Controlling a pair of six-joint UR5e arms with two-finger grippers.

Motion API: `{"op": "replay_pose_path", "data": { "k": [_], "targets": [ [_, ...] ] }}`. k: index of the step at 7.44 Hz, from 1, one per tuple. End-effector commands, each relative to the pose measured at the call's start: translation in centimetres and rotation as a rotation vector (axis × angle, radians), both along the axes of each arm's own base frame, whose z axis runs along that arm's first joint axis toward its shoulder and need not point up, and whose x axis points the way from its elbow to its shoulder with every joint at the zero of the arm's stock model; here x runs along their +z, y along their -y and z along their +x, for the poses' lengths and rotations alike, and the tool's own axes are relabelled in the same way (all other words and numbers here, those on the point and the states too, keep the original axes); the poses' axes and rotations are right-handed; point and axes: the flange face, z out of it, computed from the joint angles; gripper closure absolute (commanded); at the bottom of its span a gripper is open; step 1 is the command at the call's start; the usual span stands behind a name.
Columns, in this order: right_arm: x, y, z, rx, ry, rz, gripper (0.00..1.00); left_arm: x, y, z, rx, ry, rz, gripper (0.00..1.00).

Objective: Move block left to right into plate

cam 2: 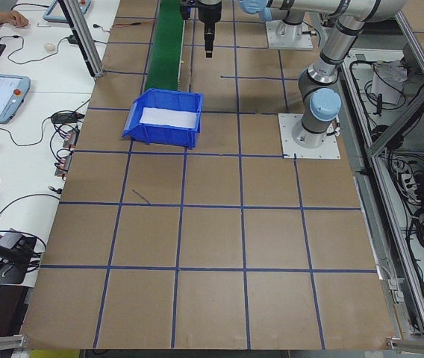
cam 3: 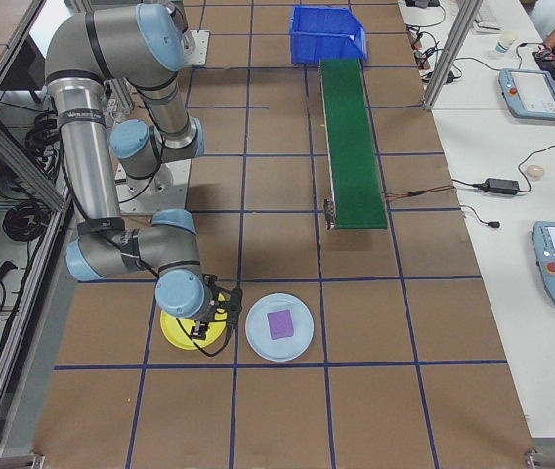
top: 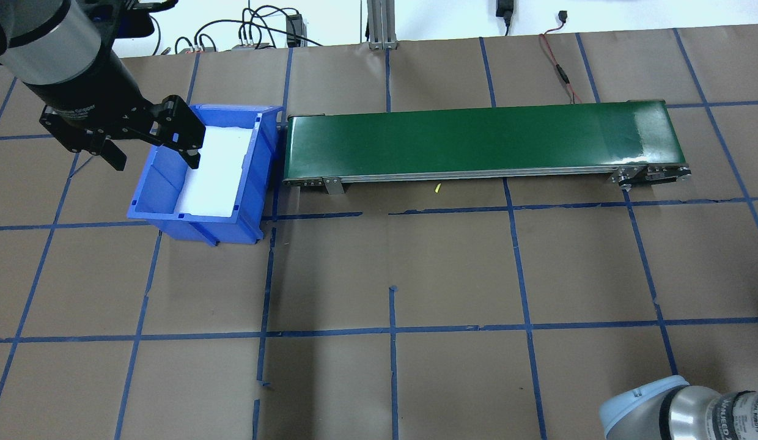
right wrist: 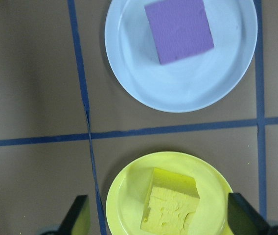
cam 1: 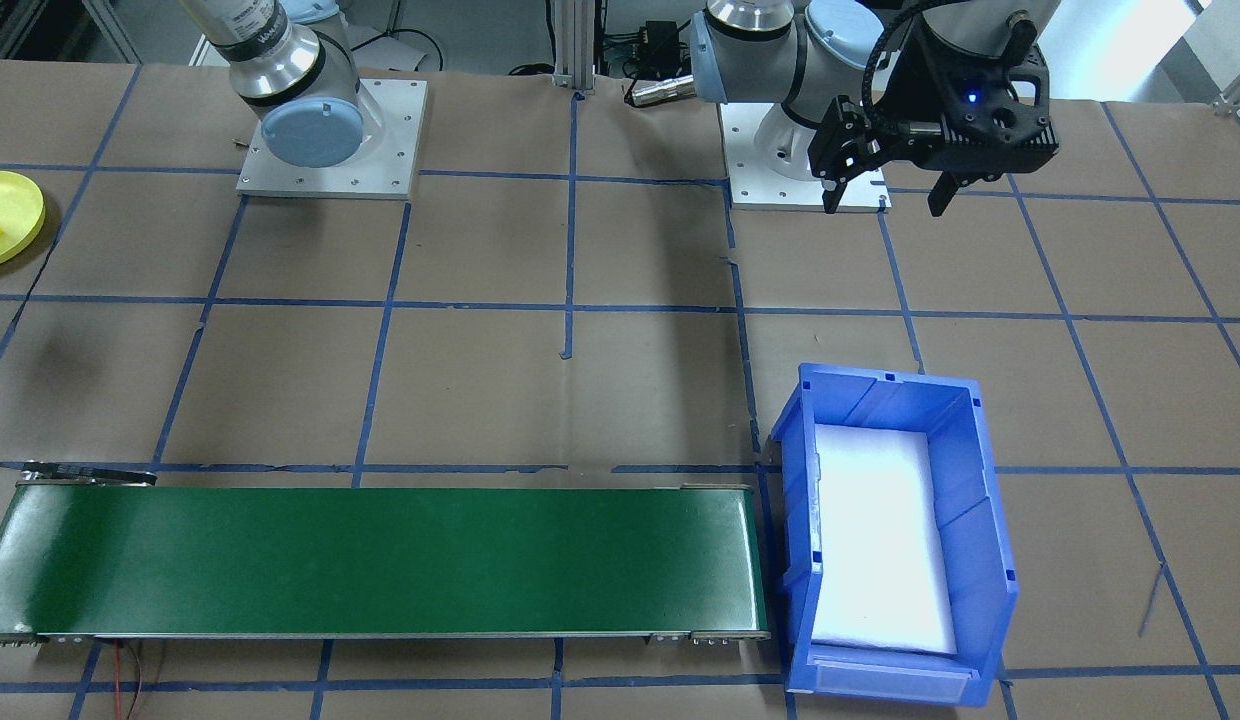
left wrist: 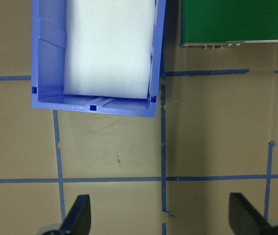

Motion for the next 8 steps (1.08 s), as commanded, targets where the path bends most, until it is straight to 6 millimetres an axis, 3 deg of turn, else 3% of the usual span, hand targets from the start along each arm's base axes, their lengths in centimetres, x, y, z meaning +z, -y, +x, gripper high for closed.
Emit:
{"op": "replay_pose_path", "data": {
  "k": [1,2,4,5,7,8],
  "targets": [
    [7.2,5.7,5.6,0.103,-0.106,-0.05,0.0,0.1,0.0,0.0,0.001,0.0,-0.003,0.0],
    [8.8,6.2,6.8,0.111,-0.134,-0.066,0.0,0.1,0.0,0.0,-0.001,0.0,-0.003,0.0],
    [9.7,6.2,7.7,0.116,-0.144,-0.07,0.0,0.1,-0.1,0.0,-0.001,0.0,-0.001,0.0],
    [10.4,7.3,9.3,0.147,-0.155,-0.078,0.0,0.1,0.0,0.0,0.001,0.0,-0.003,0.0],
    [9.8,11.3,14.8,0.251,-0.083,-0.058,0.0,0.1,0.0,0.0,-0.001,0.0,-0.003,0.0],
    [11.6,13.2,19.4,0.277,-0.085,-0.08,0.0,0.1,0.0,0.0,-0.001,0.0,-0.003,0.0]
  ]
}}
